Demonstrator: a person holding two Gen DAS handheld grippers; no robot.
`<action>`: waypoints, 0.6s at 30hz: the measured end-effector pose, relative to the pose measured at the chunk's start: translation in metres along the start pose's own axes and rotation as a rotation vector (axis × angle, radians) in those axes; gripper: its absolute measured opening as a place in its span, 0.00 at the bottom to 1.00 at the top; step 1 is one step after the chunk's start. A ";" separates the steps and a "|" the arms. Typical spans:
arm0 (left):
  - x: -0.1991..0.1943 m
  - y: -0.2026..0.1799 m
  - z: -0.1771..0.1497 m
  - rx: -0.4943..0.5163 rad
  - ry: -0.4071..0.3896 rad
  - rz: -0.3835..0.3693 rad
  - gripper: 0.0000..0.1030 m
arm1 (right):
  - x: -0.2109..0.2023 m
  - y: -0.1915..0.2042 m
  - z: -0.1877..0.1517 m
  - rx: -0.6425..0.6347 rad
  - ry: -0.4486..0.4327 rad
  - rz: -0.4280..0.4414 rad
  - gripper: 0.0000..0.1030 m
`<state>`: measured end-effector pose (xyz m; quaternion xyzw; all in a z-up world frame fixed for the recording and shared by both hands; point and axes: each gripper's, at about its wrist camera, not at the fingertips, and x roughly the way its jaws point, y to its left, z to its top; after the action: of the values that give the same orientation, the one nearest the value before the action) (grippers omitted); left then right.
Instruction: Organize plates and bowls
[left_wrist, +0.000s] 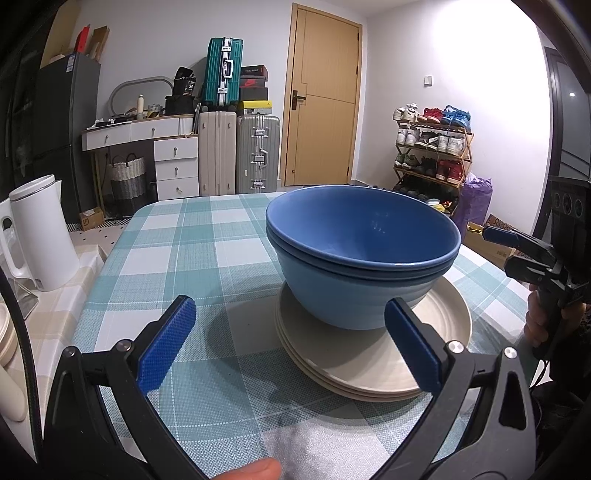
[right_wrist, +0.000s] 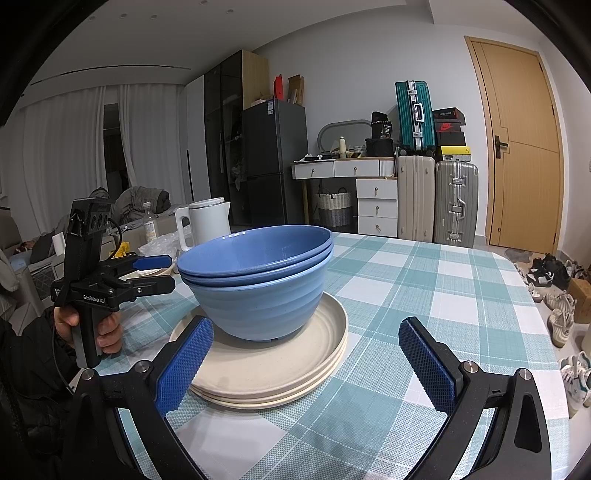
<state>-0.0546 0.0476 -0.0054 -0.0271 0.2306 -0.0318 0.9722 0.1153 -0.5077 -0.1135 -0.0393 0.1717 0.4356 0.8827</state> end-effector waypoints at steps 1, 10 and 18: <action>0.000 0.000 0.000 -0.001 0.000 0.000 0.99 | 0.000 0.000 0.000 0.000 0.001 0.000 1.00; 0.000 0.000 0.000 0.000 0.000 0.000 0.99 | 0.000 -0.001 0.000 0.000 0.002 -0.001 1.00; 0.000 0.000 0.000 -0.001 -0.001 0.000 0.99 | 0.000 -0.002 -0.001 0.002 0.002 -0.002 1.00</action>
<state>-0.0548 0.0478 -0.0051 -0.0275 0.2303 -0.0318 0.9722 0.1169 -0.5087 -0.1143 -0.0392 0.1729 0.4347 0.8829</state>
